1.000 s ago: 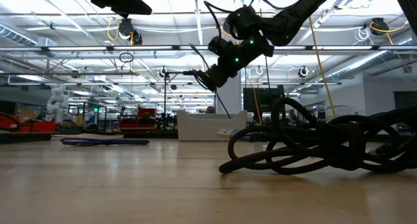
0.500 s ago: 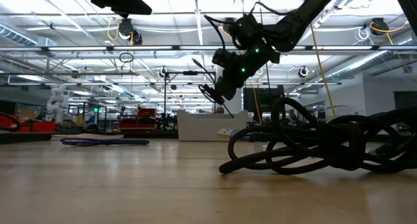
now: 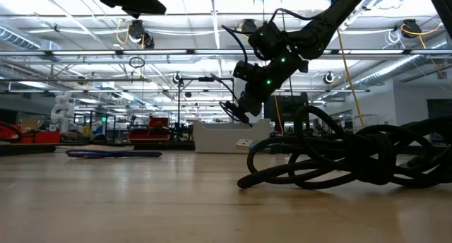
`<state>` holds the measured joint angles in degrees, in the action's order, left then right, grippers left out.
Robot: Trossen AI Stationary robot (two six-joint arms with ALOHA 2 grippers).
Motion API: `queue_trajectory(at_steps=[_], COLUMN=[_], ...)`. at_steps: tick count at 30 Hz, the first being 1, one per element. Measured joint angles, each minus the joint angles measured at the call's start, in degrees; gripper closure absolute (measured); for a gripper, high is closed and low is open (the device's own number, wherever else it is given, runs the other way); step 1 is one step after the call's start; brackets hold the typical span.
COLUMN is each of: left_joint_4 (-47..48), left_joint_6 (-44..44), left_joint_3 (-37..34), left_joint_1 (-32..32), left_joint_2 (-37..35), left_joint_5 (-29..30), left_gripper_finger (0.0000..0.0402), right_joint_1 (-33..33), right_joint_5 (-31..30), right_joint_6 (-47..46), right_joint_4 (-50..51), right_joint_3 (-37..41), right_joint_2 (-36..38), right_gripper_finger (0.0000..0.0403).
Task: Pick and place USB-C Cables
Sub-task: Put the top black charger cable into the gray bin
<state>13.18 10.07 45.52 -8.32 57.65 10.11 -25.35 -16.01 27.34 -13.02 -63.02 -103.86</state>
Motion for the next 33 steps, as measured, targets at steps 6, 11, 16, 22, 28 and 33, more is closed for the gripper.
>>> queue_trajectory(at_steps=[6, 11, 16, 22, 28, 33], left_joint_4=[-0.2, -0.2, -0.2, -0.2, -0.2, -0.2], left_joint_6=[0.0, -1.2, -2.7, -2.9, -3.3, -3.3], left_joint_3=[0.0, 0.0, 0.0, 0.0, 0.0, 0.0], left_joint_1=[0.5, 2.0, 3.3, 3.4, 3.4, 3.4], left_joint_2=[0.0, 0.0, 0.0, 0.0, 0.0, 0.0], left_joint_5=[1.7, 2.1, 2.1, 2.1, 2.0, 2.0], left_gripper_finger=[0.0364, 0.0364, 0.0364, 0.0364, 0.0364, 0.0364], right_joint_1=[-0.5, -0.6, -0.6, -0.6, -0.6, -0.6], right_joint_5=[2.7, 2.7, 2.7, 2.5, 2.3, 1.5], right_joint_6=[-1.1, -1.1, -1.1, -0.8, -0.6, -1.0], right_joint_4=[2.8, 3.1, 3.1, 3.1, 3.0, 3.1], right_joint_3=[0.0, 0.0, 0.0, 0.0, 0.0, 0.0], right_joint_2=[0.0, 0.0, 0.0, 0.0, 0.0, 0.0], right_gripper_finger=[0.0359, 0.0338, 0.0316, 0.0300, 0.0284, 0.0259])
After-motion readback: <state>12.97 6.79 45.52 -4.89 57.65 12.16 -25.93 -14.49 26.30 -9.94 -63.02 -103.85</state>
